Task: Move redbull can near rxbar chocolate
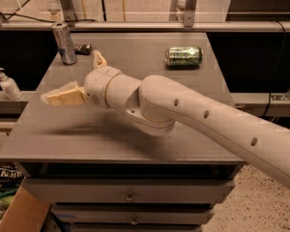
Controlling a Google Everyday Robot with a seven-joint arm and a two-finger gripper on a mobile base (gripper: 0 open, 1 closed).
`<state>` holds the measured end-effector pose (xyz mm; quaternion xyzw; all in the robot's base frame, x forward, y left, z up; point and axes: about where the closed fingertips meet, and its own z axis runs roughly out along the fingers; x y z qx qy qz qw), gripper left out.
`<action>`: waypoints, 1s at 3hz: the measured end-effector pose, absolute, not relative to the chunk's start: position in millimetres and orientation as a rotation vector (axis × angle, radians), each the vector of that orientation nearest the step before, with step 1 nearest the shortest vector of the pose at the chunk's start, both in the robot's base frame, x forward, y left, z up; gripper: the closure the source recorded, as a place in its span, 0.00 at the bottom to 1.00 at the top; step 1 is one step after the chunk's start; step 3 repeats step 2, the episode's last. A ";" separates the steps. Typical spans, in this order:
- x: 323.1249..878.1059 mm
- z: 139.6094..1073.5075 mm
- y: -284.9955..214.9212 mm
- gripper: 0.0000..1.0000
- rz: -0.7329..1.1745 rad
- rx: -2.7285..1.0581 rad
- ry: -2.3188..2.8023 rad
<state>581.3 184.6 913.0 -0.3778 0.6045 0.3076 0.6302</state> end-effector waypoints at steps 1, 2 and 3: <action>564.9 904.1 156.4 0.00 0.641 -0.945 1.405; 564.9 904.2 156.5 0.00 0.641 -0.945 1.405; 564.9 904.2 156.5 0.00 0.641 -0.945 1.405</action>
Offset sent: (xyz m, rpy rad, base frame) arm -0.0124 -0.0227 -0.0082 -0.0700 -0.0132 0.0027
